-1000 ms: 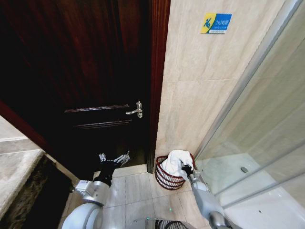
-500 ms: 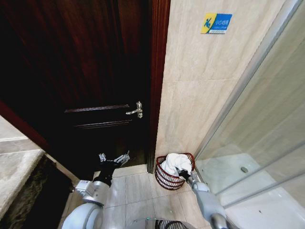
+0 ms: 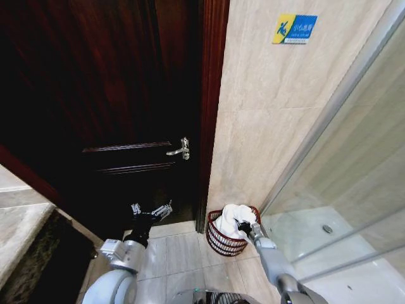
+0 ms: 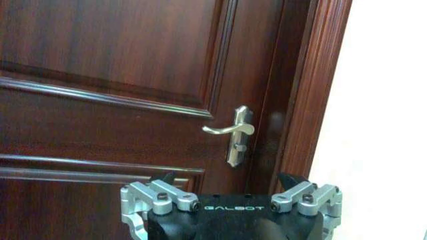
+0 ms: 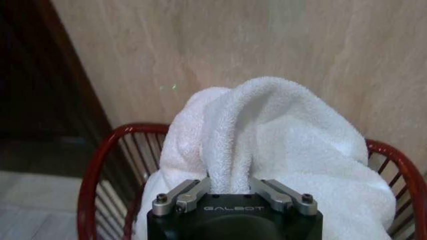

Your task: Discard the used towel into the hamper.

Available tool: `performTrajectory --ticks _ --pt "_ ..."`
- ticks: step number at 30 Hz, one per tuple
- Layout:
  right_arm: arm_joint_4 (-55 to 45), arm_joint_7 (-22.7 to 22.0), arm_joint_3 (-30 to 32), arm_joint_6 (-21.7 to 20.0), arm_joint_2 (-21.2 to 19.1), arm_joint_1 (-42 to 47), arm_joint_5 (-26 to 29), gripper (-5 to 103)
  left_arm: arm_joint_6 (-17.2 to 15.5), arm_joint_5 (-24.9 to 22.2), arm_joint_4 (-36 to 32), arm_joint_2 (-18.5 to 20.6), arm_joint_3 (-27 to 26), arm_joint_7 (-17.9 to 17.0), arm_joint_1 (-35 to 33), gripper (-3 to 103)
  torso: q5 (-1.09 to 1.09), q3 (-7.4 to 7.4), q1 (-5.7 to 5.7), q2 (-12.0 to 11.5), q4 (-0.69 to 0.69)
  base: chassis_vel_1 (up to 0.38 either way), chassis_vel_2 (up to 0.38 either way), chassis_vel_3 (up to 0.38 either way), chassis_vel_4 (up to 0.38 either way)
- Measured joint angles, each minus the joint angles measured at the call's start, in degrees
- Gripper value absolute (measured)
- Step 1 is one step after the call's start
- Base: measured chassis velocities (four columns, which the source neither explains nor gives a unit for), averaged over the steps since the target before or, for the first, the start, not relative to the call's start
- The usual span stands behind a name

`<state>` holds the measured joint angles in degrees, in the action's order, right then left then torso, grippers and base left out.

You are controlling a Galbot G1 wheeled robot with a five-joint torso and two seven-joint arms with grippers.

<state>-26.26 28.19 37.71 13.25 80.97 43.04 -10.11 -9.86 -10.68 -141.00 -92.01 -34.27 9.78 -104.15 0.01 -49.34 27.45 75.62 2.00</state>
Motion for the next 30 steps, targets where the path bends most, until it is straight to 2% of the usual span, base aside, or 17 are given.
performTrajectory --ticks 10,13,16,18,30 --pt "1.72 1.75 -0.79 -1.54 -0.54 -0.85 -6.32 9 0.0 0.0 0.0 0.0 0.0 0.0 -0.01 100 -0.01 0.0 0.0 0.01 0.0 -0.041 0.038 0.043 -0.044" --pt "2.89 1.53 -0.84 -0.43 -0.56 -1.33 -11.52 9 0.0 0.0 0.0 0.0 0.0 0.0 0.0 100 0.01 -0.01 0.04 0.0 0.0 -0.129 0.133 0.128 -0.137" --pt "3.62 1.03 -0.96 -0.16 -0.42 -1.39 -14.28 9 0.0 0.0 0.0 -0.01 0.0 0.0 0.01 100 -0.04 -0.02 0.08 -0.01 0.02 -0.122 0.156 0.116 -0.139" --pt "4.83 0.59 -1.0 0.03 -0.34 -1.42 -16.22 9 0.0 0.0 0.0 0.0 0.0 0.0 0.01 100 0.02 -0.03 0.11 -0.02 -0.01 -0.087 0.056 0.038 -0.094" --pt "9.22 -0.92 -0.48 0.37 -0.61 -1.92 -18.66 9 0.0 0.0 0.0 0.0 0.0 0.0 -0.01 100 -0.01 0.01 -0.02 0.01 0.01 0.016 -0.012 -0.014 0.011"
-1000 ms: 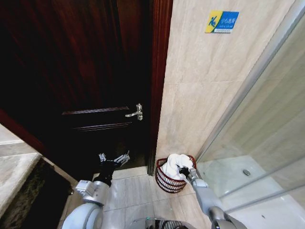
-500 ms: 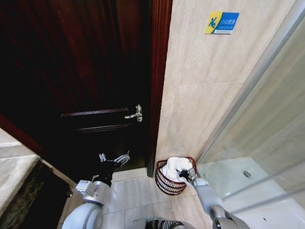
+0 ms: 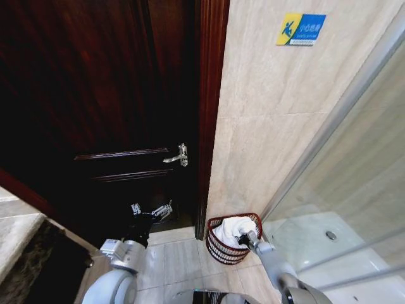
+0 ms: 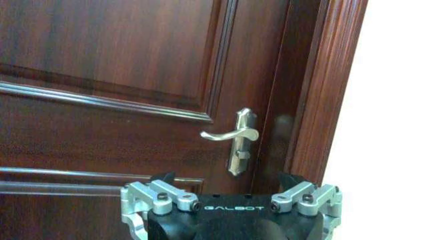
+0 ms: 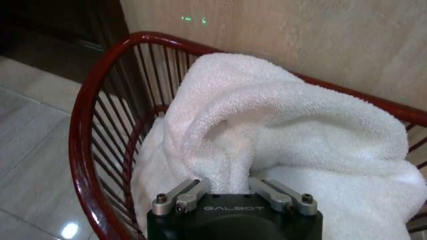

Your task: Discard the used towel into the hamper.

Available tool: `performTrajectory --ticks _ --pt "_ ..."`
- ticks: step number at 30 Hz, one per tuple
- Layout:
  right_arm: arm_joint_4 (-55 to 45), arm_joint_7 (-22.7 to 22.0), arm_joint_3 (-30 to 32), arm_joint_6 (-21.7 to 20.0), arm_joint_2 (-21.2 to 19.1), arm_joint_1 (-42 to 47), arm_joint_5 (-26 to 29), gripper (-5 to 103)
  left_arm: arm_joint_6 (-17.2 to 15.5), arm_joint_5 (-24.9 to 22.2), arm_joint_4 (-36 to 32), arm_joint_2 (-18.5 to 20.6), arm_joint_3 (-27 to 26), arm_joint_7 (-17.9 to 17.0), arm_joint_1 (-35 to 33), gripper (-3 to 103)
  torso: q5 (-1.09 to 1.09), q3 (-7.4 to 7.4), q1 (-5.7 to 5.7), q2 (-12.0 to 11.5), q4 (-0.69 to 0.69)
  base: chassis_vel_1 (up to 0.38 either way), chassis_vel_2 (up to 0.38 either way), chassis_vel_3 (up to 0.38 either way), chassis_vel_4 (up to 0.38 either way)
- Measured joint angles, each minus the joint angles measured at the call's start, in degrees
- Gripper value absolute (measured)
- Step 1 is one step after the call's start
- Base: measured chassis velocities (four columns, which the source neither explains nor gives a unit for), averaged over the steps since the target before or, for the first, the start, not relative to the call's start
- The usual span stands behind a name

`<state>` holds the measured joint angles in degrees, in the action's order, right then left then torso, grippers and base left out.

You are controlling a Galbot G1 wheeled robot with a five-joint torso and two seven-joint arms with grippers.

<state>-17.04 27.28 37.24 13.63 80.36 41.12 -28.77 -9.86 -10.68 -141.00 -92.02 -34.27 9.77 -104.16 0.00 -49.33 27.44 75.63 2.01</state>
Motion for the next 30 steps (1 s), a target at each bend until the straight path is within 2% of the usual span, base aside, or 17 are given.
performTrajectory --ticks 9,11,12,14,15,20,21,22,23,24,27,28,30 --pt "2.2 -2.2 1.04 -0.94 0.74 -1.4 0.82 9 0.0 0.0 0.0 0.0 0.0 0.0 0.01 100 0.0 -0.02 0.05 -0.01 -0.01 0.0 0.0 0.0 0.0" --pt "2.18 -2.39 0.99 -1.39 0.93 -1.43 2.34 9 0.0 0.0 0.0 0.0 0.0 0.0 0.01 100 0.01 -0.01 0.05 -0.01 -0.01 0.0 0.0 0.0 0.0" --pt "1.95 -2.4 0.89 -1.82 1.15 -1.33 4.53 5 0.0 0.0 0.0 0.0 0.0 0.0 0.01 100 0.01 -0.01 0.04 -0.01 -0.01 0.0 0.0 0.0 0.0" --pt "-0.85 -1.96 0.18 -2.43 1.62 0.16 11.09 8 0.0 0.0 0.0 0.0 0.0 0.0 0.01 100 0.0 -0.02 0.05 -0.01 0.0 0.0 0.0 0.0 0.0" --pt "-0.85 -1.96 0.18 -2.43 1.62 0.16 11.09 8 0.0 0.0 0.0 0.0 0.0 0.0 0.01 100 0.0 -0.02 0.05 -0.01 0.0 0.0 0.0 0.0 0.0" --pt "-17.07 1.99 -2.25 -2.94 1.25 9.52 20.42 35 0.0 0.0 0.0 0.0 0.0 0.0 0.01 100 -0.01 -0.02 0.04 -0.01 -0.01 0.0 0.0 0.0 0.0" --pt "-17.07 1.99 -2.25 -2.94 1.25 9.52 20.42 35 0.0 0.0 0.0 0.0 0.0 0.0 0.01 100 -0.01 -0.02 0.04 -0.01 -0.01 0.0 0.0 0.0 0.0" --pt "-20.51 3.12 -2.27 -1.93 0.92 11.62 20.71 35 0.0 0.0 0.0 0.0 0.0 0.0 0.01 100 -0.01 -0.01 0.04 -0.01 -0.01 0.0 0.0 0.0 0.0" --pt "-23.97 3.89 -2.23 -0.7 0.36 13.86 20.68 40 0.0 0.0 0.0 0.0 0.01 0.0 0.01 100 -0.02 -0.01 0.04 -0.01 0.01 0.0 0.0 0.0 0.0" --pt "-23.97 3.89 -2.23 -0.7 0.36 13.86 20.68 40 0.0 0.0 0.0 0.0 0.01 0.0 0.01 100 -0.02 -0.01 0.04 -0.01 0.01 0.0 0.0 0.0 0.0" --pt "-33.09 4.88 -1.39 2.4 -1.41 21.12 21.97 56 0.0 0.0 0.0 0.01 0.0 0.0 0.01 100 0.01 -0.01 0.04 -0.01 -0.01 0.0 0.0 0.0 0.0" --pt "-33.09 4.88 -1.39 2.4 -1.41 21.12 21.97 56 0.0 0.0 0.0 0.01 0.0 0.0 0.01 100 0.01 -0.01 0.04 -0.01 -0.01 0.0 0.0 0.0 0.0" --pt "-40.86 4.72 -0.63 3.87 -2.35 28.64 27.63 68 0.0 0.0 0.0 0.0 0.01 0.0 0.01 100 0.01 -0.01 0.04 -0.01 -0.01 0.0 0.0 0.0 0.0"
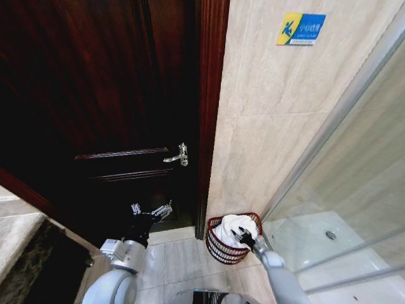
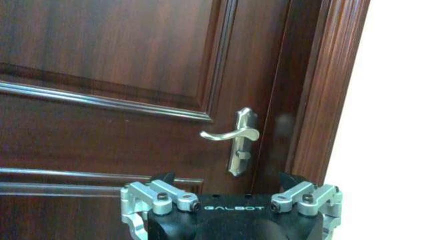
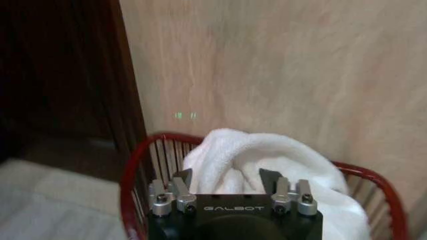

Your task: Discard the used towel into the hamper.

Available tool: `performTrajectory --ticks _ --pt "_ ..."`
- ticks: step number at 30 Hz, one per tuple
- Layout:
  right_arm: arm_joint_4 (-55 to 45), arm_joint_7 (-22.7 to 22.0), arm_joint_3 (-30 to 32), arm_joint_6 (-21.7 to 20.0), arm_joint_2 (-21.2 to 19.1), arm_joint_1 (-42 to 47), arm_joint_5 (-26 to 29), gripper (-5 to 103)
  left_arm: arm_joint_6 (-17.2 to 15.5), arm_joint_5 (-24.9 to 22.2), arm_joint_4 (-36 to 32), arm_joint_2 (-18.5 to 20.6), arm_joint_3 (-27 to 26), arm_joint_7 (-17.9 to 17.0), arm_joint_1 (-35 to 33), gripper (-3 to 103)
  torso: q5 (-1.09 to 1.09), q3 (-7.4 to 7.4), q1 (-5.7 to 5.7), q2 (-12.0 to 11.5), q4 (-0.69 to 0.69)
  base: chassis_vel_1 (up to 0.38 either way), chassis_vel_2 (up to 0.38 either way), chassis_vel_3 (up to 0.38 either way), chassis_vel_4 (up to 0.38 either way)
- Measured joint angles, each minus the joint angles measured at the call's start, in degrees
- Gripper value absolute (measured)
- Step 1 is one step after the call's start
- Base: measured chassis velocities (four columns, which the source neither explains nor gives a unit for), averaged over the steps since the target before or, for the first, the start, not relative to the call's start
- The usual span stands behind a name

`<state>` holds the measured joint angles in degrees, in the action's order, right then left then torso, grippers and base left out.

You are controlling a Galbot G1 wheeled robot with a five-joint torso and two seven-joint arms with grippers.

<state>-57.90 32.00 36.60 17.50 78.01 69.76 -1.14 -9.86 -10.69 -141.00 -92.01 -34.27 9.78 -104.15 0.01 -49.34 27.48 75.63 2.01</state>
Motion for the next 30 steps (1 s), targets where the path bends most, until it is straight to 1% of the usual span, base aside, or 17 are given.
performTrajectory --ticks 1,3,4,5,7,8,9,12,17,19,20,21,23,24,26,28,30 --pt "0.0 0.0 0.0 0.0 0.0 0.0 0.0 68 0.0 0.0 0.0 0.0 0.0 0.0 0.0 100 0.0 0.0 0.0 0.0 0.0 0.0 0.0 0.0 0.0" --pt "-5.6 -2.4 0.55 0.2 -0.41 6.68 5.2 78 0.0 0.0 0.0 0.0 -0.01 0.0 0.0 100 -0.02 0.0 -0.01 0.0 -0.04 0.0 0.0 0.0 0.0" --pt "-6.52 -3.5 0.77 0.57 -0.5 8.49 6.46 84 0.0 0.0 0.0 0.0 0.0 0.0 0.0 100 0.0 0.0 -0.02 0.0 -0.04 0.0 0.0 0.0 0.0" --pt "-6.52 -3.5 0.77 0.57 -0.5 8.49 6.46 84 0.0 0.0 0.0 0.0 0.0 0.0 0.0 100 0.0 0.0 -0.02 0.0 -0.04 0.0 0.0 0.0 0.0" --pt "-5.91 -5.05 1.35 1.2 -0.43 10.05 7.37 89 0.0 0.0 0.0 0.0 0.0 0.0 0.0 100 -0.02 0.0 -0.02 0.01 -0.03 0.0 0.0 0.0 0.0" --pt "-4.42 -6.15 1.67 1.39 -0.3 10.05 7.77 93 0.0 0.0 0.0 0.0 0.0 0.0 0.0 100 -0.02 0.01 -0.02 0.0 0.01 0.0 0.0 0.0 0.0" --pt "-2.71 -7.2 1.8 1.02 -0.17 9.77 8.82 97 0.0 0.0 0.0 -0.01 0.0 0.0 0.0 100 -0.03 0.0 -0.02 0.0 0.0 0.0 0.0 0.0 0.0" --pt "0.16 -8.25 1.8 -0.57 -0.05 8.29 11.21 99 0.0 0.0 0.0 0.0 0.0 0.0 0.0 100 -0.02 0.0 -0.01 0.0 0.0 0.0 0.0 0.0 0.0" --pt "3.16 -8.57 1.8 -2.76 0.46 5.55 11.41 102 0.0 0.0 0.0 0.0 0.0 0.0 0.0 100 -0.02 0.0 0.0 0.0 0.01 0.0 0.0 0.0 0.0" --pt "5.8 -8.55 1.8 -3.96 0.76 3.38 11.68 98 0.0 0.0 0.0 0.0 -0.01 0.0 0.0 100 -0.02 0.0 0.0 0.0 0.0 0.0 0.0 0.0 0.0" --pt "7.3 -8.34 1.78 -4.5 0.83 2.07 11.97 93 0.0 0.0 0.0 0.0 0.0 0.0 0.0 100 -0.03 0.0 0.0 0.0 0.0 0.0 0.0 0.0 0.0" --pt "7.3 -8.34 1.78 -4.5 0.83 2.07 11.97 93 0.0 0.0 0.0 0.0 0.0 0.0 0.0 100 -0.03 0.0 0.0 0.0 0.0 0.0 0.0 0.0 0.0" --pt "9.63 -8.27 1.65 -5.3 0.95 -0.29 12.18 83 0.0 0.0 0.0 0.0 0.0 0.0 0.0 100 0.0 -0.01 0.0 0.0 0.0 0.0 0.0 0.0 0.0" --pt "9.63 -8.27 1.65 -5.3 0.95 -0.29 12.18 83 0.0 0.0 0.0 0.0 0.0 0.0 0.0 100 0.0 -0.01 0.0 0.0 0.0 0.0 0.0 0.0 0.0" --pt "9.71 -8.41 1.47 -5.85 1.17 -1.16 12.17 72 0.0 0.0 0.0 0.0 -0.01 0.0 0.0 100 -0.01 -0.01 0.0 0.0 0.01 0.0 0.0 0.0 0.0" --pt "9.65 -8.45 1.39 -6.0 1.31 -1.43 12.11 72 0.0 0.0 0.0 0.0 -0.01 0.0 0.0 100 0.0 -0.01 0.0 0.0 0.0 0.0 0.0 0.0 0.0" --pt "9.59 -8.49 1.13 -6.22 1.51 -2.06 11.98 61 0.0 0.0 0.0 0.0 0.0 0.0 0.0 100 -0.01 -0.01 0.0 0.0 0.0 0.0 0.0 0.0 0.0"
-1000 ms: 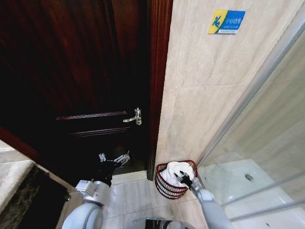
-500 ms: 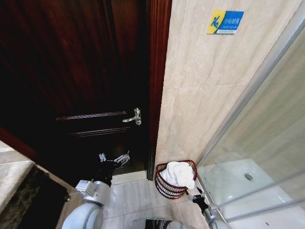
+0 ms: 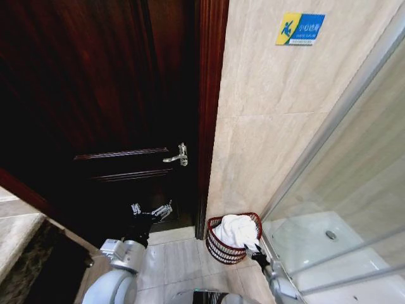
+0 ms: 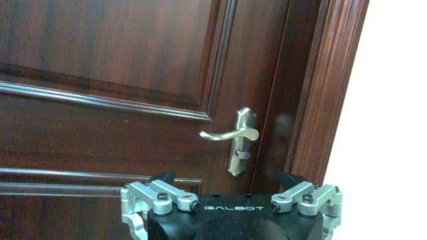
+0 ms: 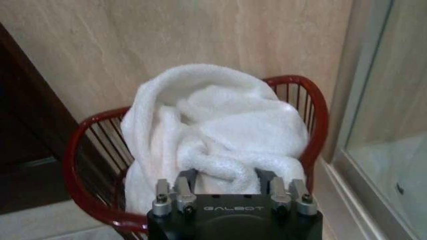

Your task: Discard the used towel into the hamper.

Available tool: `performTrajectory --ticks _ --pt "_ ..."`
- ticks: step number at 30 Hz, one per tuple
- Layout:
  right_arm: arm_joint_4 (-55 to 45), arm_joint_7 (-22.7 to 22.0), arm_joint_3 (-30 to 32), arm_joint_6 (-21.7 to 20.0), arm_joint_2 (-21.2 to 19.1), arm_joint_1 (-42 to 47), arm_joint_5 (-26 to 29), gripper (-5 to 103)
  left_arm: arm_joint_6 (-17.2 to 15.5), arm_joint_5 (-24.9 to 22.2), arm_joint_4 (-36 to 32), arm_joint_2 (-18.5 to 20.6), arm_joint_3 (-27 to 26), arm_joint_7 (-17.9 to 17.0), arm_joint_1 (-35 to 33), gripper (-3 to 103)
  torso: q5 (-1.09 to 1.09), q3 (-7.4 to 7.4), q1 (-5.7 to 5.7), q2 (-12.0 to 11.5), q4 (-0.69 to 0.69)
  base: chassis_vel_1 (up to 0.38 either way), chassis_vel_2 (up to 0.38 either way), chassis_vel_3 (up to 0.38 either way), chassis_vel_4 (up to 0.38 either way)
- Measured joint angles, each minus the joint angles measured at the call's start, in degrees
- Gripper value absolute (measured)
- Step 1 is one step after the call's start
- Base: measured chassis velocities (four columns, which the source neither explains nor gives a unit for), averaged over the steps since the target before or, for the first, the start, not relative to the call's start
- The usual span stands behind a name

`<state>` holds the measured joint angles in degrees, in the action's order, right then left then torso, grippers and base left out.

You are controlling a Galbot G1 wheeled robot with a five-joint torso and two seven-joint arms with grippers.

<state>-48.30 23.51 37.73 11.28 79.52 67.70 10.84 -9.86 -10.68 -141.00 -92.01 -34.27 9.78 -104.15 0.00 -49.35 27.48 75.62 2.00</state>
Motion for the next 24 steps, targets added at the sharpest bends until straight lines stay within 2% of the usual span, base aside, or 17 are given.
performTrajectory --ticks 1,2,5,7,10,11,14,17,24 --pt "0.0 0.0 -0.18 -0.06 0.05 -0.32 -0.1 56 0.0 0.0 0.0 0.0 0.0 0.0 0.0 100 0.01 0.0 0.0 0.0 0.0 0.0 0.0 0.0 0.0" --pt "0.0 0.0 -0.18 -0.06 0.05 -0.32 -0.1 56 0.0 0.0 0.0 0.0 0.0 0.0 0.0 100 0.01 0.0 0.0 0.0 0.0 0.0 0.0 0.0 0.0" --pt "0.03 0.03 -0.64 -0.15 0.08 -1.19 -0.34 39 0.0 0.0 0.0 0.0 0.0 0.0 0.0 100 0.0 0.0 0.0 0.0 0.0 0.0 0.0 0.0 0.0" --pt "0.12 0.08 -0.77 -0.24 0.07 -1.62 -0.43 39 0.0 0.0 0.0 0.0 0.0 0.0 0.0 100 0.0 0.0 0.0 0.0 -0.01 0.0 0.0 0.0 0.0" --pt "2.25 0.41 -1.03 -0.38 0.02 -4.84 -1.47 23 0.0 0.0 0.0 0.0 0.0 0.0 0.0 100 0.0 0.0 0.0 0.0 0.01 0.0 0.0 0.0 0.0" --pt "2.25 0.41 -1.03 -0.38 0.02 -4.84 -1.47 23 0.0 0.0 0.0 0.0 0.0 0.0 0.0 100 0.0 0.0 0.0 0.0 0.01 0.0 0.0 0.0 0.0" --pt "4.79 0.7 -1.12 -0.38 0.14 -7.86 -2.86 7 0.0 0.0 0.0 0.0 0.0 0.0 0.0 100 0.0 0.0 0.0 0.0 0.0 0.0 0.0 0.0 0.0" --pt "6.0 0.88 -1.24 -0.51 0.46 -9.41 -3.92 2 0.0 0.0 0.0 0.0 0.0 0.0 0.0 100 0.0 0.0 0.0 0.0 0.0 0.0 0.0 0.0 0.0" --pt "10.97 1.59 -1.35 -0.61 1.99 -13.71 -7.51 1 0.0 0.0 0.0 0.0 0.0 0.0 0.0 100 0.0 0.0 0.0 0.0 0.0 0.0 0.0 0.0 0.0"
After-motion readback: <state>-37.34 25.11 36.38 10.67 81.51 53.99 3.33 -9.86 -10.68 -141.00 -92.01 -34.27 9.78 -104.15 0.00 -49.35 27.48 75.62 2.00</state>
